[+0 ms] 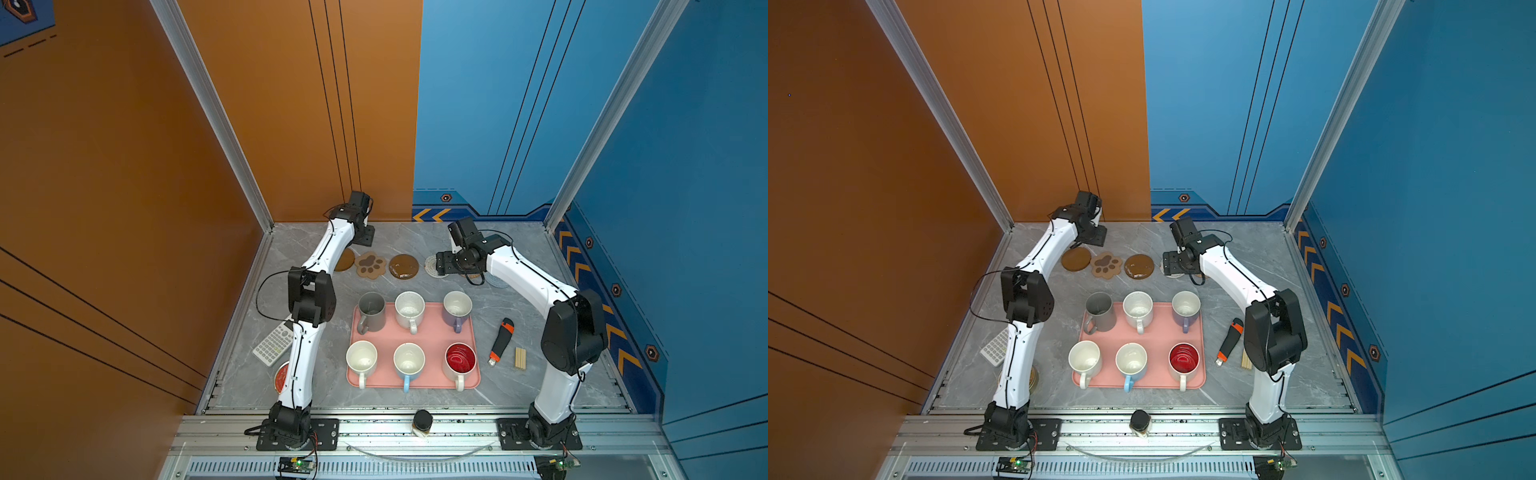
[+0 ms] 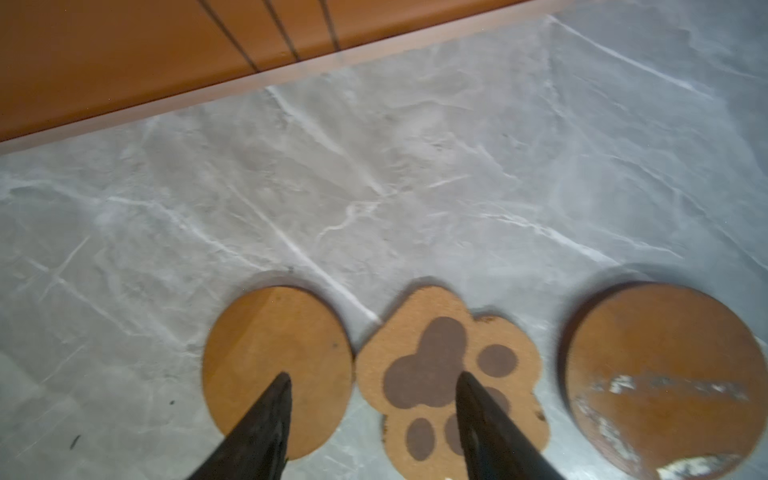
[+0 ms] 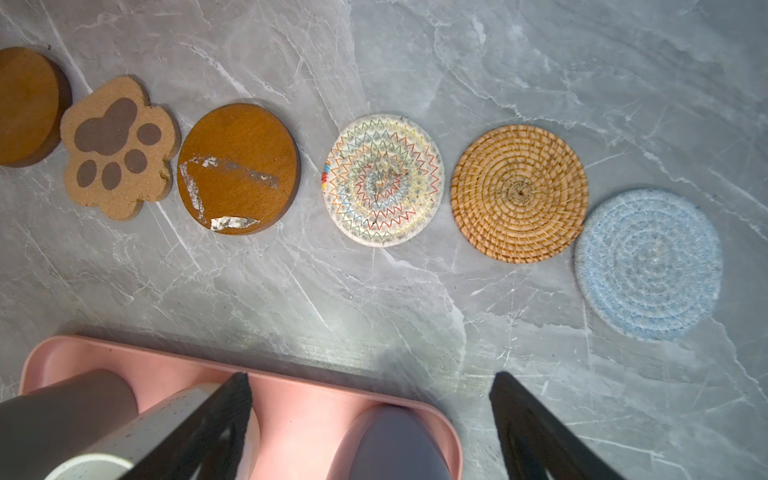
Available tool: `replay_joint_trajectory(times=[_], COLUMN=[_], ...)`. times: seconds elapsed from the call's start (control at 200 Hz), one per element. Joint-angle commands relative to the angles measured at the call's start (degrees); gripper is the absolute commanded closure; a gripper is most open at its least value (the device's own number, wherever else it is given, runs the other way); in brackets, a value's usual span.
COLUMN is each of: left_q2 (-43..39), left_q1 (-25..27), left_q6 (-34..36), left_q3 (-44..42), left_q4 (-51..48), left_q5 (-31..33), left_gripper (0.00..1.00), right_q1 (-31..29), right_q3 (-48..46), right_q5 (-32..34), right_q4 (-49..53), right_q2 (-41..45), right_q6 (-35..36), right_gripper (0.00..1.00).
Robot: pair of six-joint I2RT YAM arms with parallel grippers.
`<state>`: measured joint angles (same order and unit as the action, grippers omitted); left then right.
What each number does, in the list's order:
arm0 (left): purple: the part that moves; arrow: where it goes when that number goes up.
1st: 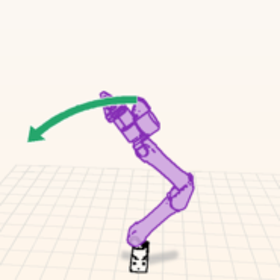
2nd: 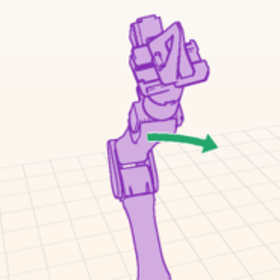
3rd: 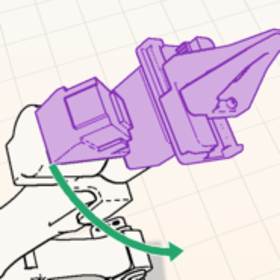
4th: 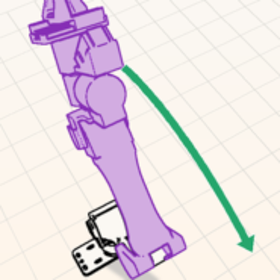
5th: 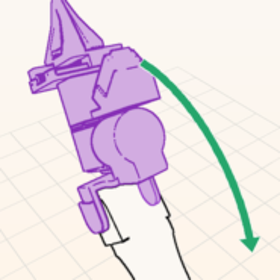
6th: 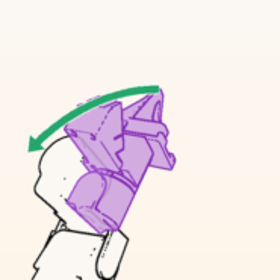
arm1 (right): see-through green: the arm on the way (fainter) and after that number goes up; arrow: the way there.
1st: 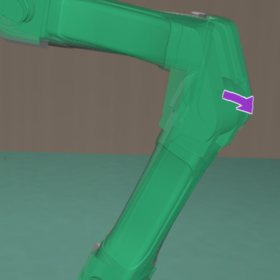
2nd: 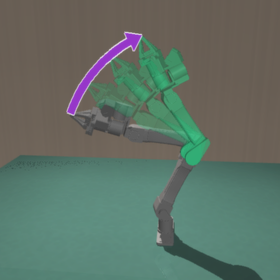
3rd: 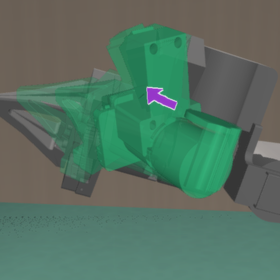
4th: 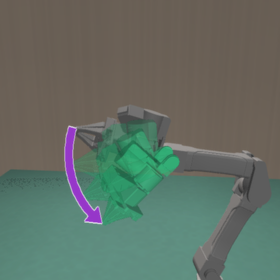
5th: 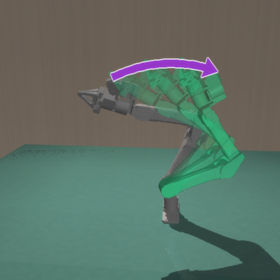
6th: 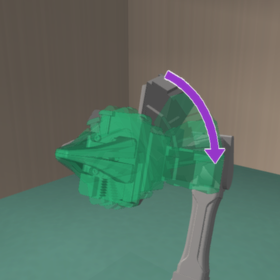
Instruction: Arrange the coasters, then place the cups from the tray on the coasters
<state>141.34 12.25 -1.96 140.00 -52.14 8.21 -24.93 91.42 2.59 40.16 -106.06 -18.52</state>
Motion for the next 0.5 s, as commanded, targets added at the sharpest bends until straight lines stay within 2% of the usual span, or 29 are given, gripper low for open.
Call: replay_joint_trajectory(times=[0.0, 0.245, 0.391, 0.496], left_q2=[0.9, 6.2, 10.3, 12.1], left_q1=[-2.3, -5.3, -5.7, -5.7], left_q6=[-0.3, -3.3, -4.4, -5.2], left_q3=[2.0, 7.2, 12.3, 12.8], left_q4=[-1.1, -1.0, -0.9, 0.2], left_q5=[2.3, 2.6, 1.6, 1.2], left_gripper=[0.35, 0.36, 0.35, 0.36], right_q1=[0.5, 0.4, 0.5, 0.6], right_q3=[-0.9, -1.4, -2.2, -2.6], right_q5=[-0.4, -0.3, 0.0, 0.1], right_q4=[-0.7, -0.7, -0.7, -0.7], right_q2=[2.3, 2.3, 2.5, 2.2], right_q6=[-1.4, -1.8, -2.1, -2.5], right_gripper=[0.11, 0.11, 0.12, 0.12])
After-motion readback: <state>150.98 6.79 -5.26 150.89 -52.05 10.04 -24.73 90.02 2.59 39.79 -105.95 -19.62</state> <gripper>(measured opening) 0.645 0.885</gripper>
